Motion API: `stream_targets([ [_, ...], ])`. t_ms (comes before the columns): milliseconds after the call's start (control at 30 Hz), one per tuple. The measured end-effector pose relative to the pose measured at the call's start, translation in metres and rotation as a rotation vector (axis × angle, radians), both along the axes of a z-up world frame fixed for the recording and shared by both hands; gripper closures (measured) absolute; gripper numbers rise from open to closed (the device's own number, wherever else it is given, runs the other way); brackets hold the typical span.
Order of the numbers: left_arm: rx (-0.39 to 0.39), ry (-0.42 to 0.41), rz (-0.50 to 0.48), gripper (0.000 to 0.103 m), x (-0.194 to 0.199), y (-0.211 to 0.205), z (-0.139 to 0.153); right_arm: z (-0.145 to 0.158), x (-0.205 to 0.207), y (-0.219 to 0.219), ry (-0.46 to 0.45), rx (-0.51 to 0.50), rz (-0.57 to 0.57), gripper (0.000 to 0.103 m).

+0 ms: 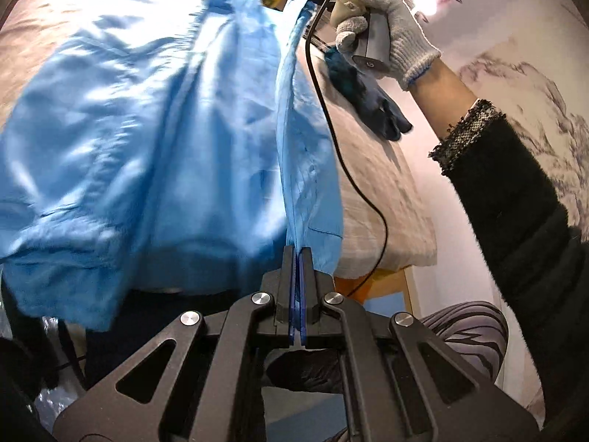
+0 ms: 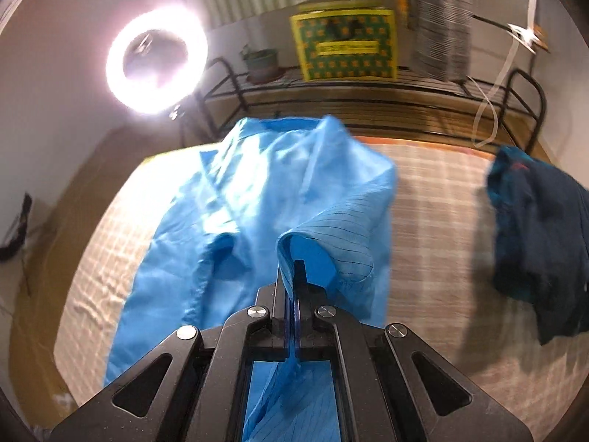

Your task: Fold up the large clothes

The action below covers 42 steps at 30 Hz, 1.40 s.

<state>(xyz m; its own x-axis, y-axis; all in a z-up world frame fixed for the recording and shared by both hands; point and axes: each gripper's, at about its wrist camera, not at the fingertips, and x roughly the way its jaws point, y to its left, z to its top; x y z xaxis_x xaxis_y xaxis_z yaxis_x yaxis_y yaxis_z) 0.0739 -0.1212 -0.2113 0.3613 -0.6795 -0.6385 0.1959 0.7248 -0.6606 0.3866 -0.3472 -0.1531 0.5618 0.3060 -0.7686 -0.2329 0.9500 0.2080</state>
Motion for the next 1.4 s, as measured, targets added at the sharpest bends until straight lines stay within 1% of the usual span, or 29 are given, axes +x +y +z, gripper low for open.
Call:
stream_targets([
  [100,0.003,0.011,0.043,0.103,0.003,0.018,-0.005,-0.008,0.011,0.032,0.015,-0.03,0.028,0.103],
  [267,0.003,0.042,0.098,0.103,0.007,0.039,-0.019,-0.023,0.028,0.071,0.035,-0.079,0.063,0.103],
  [367,0.004,0.067,0.117,0.103,0.011,0.041,-0.027,-0.041,0.037,0.088,0.063,-0.112,0.068,0.103],
  [467,0.011,0.075,0.121,0.103,0.013,0.049,-0.033,-0.061,0.043,0.098,0.098,-0.12,0.06,0.103],
  [533,0.015,0.077,0.119,0.103,0.014,0.051,-0.036,-0.074,0.046,0.101,0.131,-0.098,0.065,0.102],
  [600,0.013,0.081,0.119,0.103,0.015,0.05,-0.036,-0.079,0.047,0.097,0.163,-0.054,0.075,0.1],
  [633,0.014,0.079,0.12,0.103,0.015,0.049,-0.036,-0.078,0.047,0.093,0.177,-0.026,0.079,0.098],
  [667,0.013,0.075,0.121,0.103,0.015,0.049,-0.035,-0.072,0.044,0.085,0.183,0.012,0.079,0.098],
  [733,0.014,0.064,0.123,0.103,0.01,0.053,-0.033,-0.054,0.035,0.069,0.157,0.072,0.093,0.095],
  [767,0.014,0.058,0.123,0.103,0.01,0.053,-0.032,-0.041,0.026,0.058,0.133,0.098,0.097,0.094],
  [833,0.015,0.047,0.123,0.103,0.009,0.053,-0.028,-0.015,0.008,0.033,0.097,0.144,0.098,0.084],
  [900,0.018,0.038,0.122,0.103,0.008,0.051,-0.025,0.011,-0.021,0.0,0.064,0.193,0.088,0.084],
  [933,0.021,0.031,0.122,0.103,0.008,0.052,-0.023,0.02,-0.034,-0.012,0.057,0.201,0.082,0.084],
  [1033,0.037,0.008,0.122,0.103,0.004,0.052,-0.017,0.035,-0.087,-0.05,0.048,0.187,0.067,0.084],
  [1100,0.042,-0.005,0.126,0.103,0.0,0.053,-0.012,0.031,-0.128,-0.07,0.073,0.165,0.068,0.084],
  [1133,0.042,-0.012,0.131,0.103,-0.001,0.054,-0.009,0.024,-0.142,-0.077,0.088,0.157,0.067,0.084],
  [1233,0.046,-0.024,0.142,0.103,-0.002,0.057,-0.006,-0.004,-0.198,-0.089,0.165,0.151,0.077,0.084],
  [1333,0.059,-0.03,0.137,0.103,-0.004,0.056,-0.005,-0.034,-0.235,-0.088,0.241,0.16,0.101,0.084],
  [1400,0.071,-0.027,0.136,0.103,-0.004,0.053,-0.006,-0.051,-0.249,-0.079,0.278,0.154,0.139,0.084],
])
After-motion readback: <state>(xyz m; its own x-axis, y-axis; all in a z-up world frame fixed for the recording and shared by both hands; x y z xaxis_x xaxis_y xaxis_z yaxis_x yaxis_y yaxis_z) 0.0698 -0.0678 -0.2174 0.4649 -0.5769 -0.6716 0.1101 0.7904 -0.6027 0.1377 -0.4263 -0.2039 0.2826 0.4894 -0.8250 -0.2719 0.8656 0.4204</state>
